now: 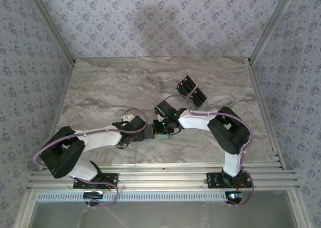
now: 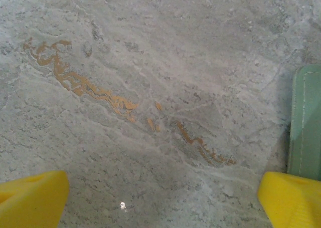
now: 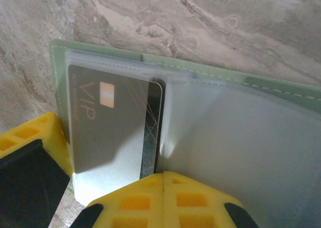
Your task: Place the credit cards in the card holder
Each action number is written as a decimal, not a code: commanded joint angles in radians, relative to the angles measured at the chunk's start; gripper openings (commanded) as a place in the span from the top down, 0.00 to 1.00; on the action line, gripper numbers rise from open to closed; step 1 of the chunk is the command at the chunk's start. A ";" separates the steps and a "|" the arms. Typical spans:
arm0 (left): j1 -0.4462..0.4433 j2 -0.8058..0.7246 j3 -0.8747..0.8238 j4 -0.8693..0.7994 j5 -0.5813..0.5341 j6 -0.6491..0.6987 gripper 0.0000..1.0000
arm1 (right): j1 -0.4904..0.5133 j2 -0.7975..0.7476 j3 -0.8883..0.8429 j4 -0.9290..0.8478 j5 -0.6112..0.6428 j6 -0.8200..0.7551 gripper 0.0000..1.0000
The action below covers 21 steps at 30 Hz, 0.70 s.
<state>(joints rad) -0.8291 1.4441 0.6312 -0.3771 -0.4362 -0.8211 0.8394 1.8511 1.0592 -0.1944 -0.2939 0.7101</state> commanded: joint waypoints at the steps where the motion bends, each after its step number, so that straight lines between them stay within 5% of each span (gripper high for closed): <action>1: -0.019 0.054 -0.014 0.037 0.046 -0.009 0.00 | 0.018 0.030 0.016 0.048 -0.077 0.035 0.94; 10: -0.027 0.051 0.000 0.016 0.040 -0.012 0.00 | -0.015 -0.005 -0.023 0.086 -0.130 0.051 0.93; 21: -0.024 -0.100 0.031 -0.110 -0.028 -0.006 0.00 | -0.077 -0.157 -0.082 0.012 -0.079 -0.004 0.79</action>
<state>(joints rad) -0.8474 1.3899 0.6403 -0.4412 -0.4603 -0.8310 0.7689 1.7344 0.9859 -0.1448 -0.3813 0.7368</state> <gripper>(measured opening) 0.997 0.200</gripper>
